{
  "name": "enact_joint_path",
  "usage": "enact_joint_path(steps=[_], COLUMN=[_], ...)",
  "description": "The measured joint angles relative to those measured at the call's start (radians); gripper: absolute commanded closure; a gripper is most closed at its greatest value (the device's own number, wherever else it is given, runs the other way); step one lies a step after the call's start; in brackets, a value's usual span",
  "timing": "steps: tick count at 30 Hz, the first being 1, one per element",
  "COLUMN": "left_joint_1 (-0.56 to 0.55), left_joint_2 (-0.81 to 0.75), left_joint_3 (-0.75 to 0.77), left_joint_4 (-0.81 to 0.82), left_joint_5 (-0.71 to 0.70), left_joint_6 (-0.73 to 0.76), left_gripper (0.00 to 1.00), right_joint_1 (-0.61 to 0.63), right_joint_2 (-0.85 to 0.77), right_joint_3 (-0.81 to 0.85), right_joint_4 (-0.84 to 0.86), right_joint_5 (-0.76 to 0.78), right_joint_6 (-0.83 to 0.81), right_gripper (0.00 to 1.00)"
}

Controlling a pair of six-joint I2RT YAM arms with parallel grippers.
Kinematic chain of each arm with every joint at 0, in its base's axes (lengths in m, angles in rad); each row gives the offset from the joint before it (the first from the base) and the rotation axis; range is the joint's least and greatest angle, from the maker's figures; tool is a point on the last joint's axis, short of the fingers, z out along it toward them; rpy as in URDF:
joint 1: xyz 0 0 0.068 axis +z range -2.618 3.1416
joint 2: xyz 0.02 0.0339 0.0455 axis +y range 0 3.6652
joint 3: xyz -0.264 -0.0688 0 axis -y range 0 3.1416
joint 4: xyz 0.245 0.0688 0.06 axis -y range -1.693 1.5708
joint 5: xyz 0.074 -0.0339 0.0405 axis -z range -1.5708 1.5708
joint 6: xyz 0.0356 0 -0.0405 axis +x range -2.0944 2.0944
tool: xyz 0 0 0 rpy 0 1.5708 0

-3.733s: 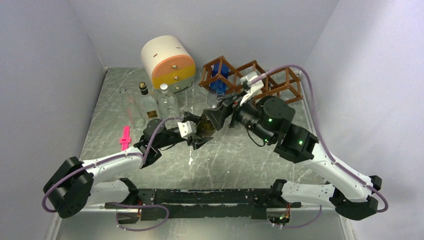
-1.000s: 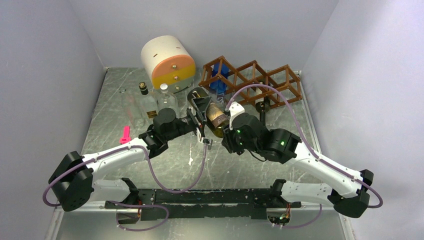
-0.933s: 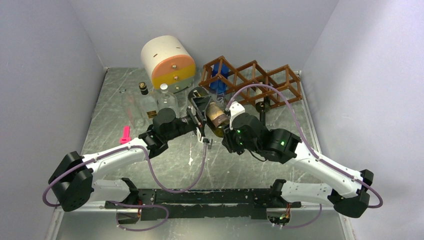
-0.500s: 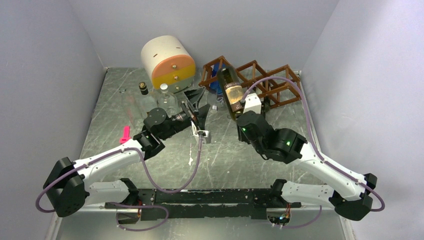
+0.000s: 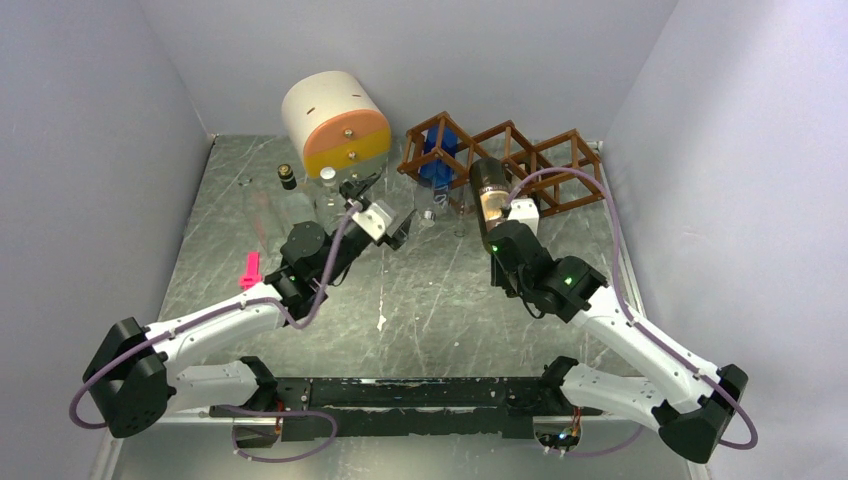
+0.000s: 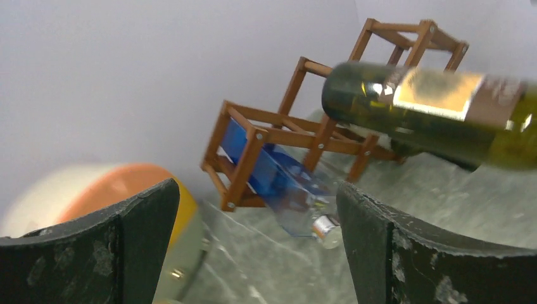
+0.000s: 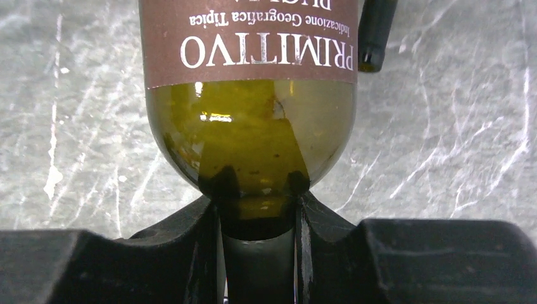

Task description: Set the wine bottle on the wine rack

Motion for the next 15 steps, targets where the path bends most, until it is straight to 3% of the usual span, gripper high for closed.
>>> enact_joint_path(steps=[7, 15], left_joint_1=[0.001, 0.001], left_joint_2=[0.04, 0.099], left_joint_3=[0.14, 0.23], left_joint_4=[-0.172, -0.34], left_joint_5=[-0.077, -0.11], left_joint_6=[-0.381, -0.488], left_gripper=[0.03, 0.03], right_joint_1=[-0.034, -0.074], right_joint_2=[-0.001, -0.001], right_joint_3=[-0.099, -0.173], right_joint_4=[0.016, 0.063], right_joint_5=[-0.056, -0.064], right_joint_6=[0.049, 0.085], right_gripper=[1.0, 1.0])
